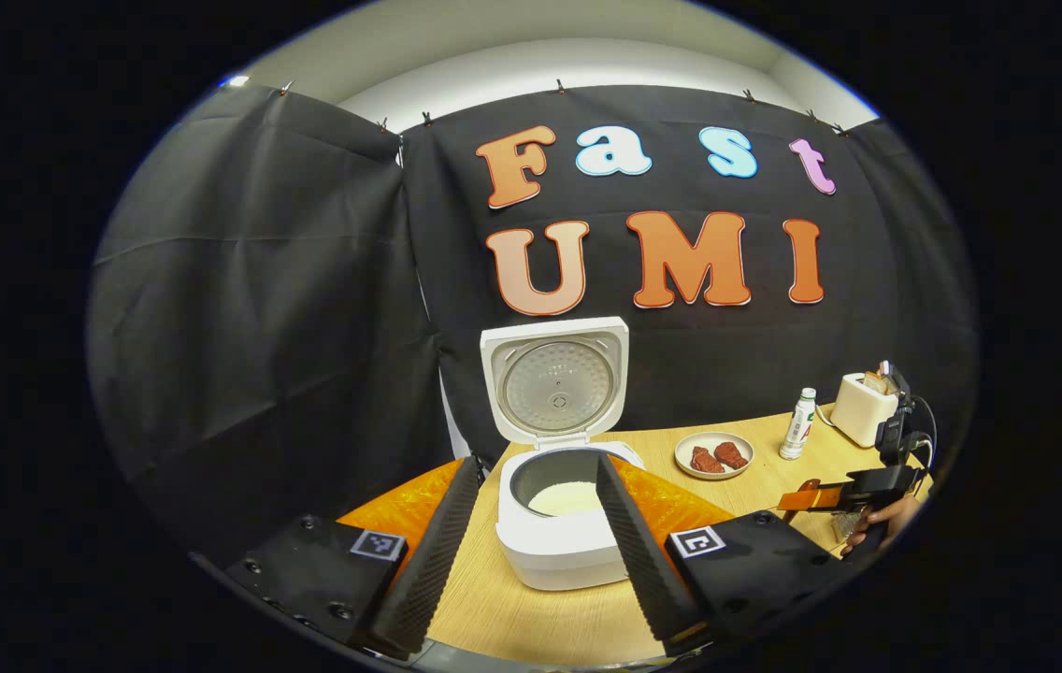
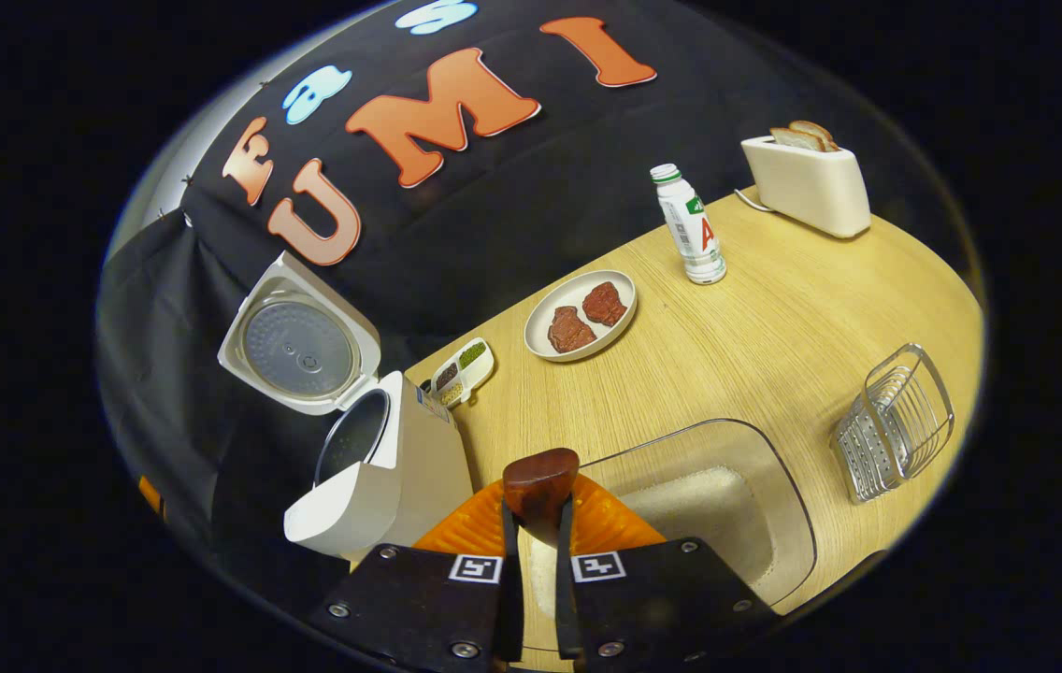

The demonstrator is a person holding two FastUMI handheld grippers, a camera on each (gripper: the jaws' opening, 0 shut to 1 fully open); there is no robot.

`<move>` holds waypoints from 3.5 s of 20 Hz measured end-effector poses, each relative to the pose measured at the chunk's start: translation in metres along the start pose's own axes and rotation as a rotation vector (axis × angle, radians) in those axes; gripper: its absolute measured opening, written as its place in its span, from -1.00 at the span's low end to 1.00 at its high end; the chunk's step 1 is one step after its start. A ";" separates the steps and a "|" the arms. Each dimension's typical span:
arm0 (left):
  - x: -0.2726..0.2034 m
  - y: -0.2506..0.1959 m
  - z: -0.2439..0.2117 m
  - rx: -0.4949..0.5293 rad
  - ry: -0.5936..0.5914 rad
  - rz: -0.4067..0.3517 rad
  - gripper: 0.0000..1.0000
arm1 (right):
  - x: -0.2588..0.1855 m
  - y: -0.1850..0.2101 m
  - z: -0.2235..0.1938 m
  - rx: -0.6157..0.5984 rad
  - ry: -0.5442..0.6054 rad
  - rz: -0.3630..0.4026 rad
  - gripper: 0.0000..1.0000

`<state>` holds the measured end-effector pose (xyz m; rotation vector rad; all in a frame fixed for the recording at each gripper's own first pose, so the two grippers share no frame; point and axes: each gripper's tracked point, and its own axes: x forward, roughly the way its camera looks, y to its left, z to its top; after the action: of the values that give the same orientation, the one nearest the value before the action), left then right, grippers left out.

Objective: Close the left gripper, press the button to open the rice cooker; take a wooden spoon from the chopstick holder with the right hand, scoop a spoonful of rice and pour it into the rice cooker, then put the wooden spoon back into the chopstick holder.

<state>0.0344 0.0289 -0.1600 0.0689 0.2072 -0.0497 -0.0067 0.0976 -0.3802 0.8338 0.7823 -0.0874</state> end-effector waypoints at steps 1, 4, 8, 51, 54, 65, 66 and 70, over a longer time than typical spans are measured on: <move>0.000 0.001 -0.001 -0.001 0.001 -0.001 0.75 | 0.001 -0.002 0.000 0.030 0.004 -0.001 -0.75; 0.000 0.002 -0.001 0.002 0.000 -0.008 0.75 | 0.001 0.002 -0.004 0.132 0.035 0.030 -0.74; 0.003 0.000 -0.002 -0.001 0.003 -0.016 0.75 | 0.001 -0.006 -0.007 0.267 0.065 0.063 -0.74; -0.010 0.086 -0.002 -0.137 -0.045 0.191 0.96 | 0.014 0.224 0.162 0.786 0.014 0.683 -0.75; -0.018 0.095 0.000 -0.115 -0.068 0.214 0.96 | 0.034 0.248 0.155 0.690 0.003 0.646 -0.75; -0.038 0.106 -0.016 -0.106 -0.053 0.252 0.96 | 0.090 0.292 0.134 0.298 -0.070 0.508 -0.75; -0.040 0.107 -0.020 -0.112 -0.047 0.256 0.94 | 0.093 0.295 0.134 0.254 -0.080 0.499 -0.75; -0.041 0.110 -0.024 -0.115 -0.034 0.270 0.95 | 0.103 0.305 0.134 0.118 -0.118 0.466 -0.75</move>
<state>-0.0047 0.1418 -0.1676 -0.0190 0.1649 0.2295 0.2572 0.2366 -0.1987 1.0942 0.4605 0.2318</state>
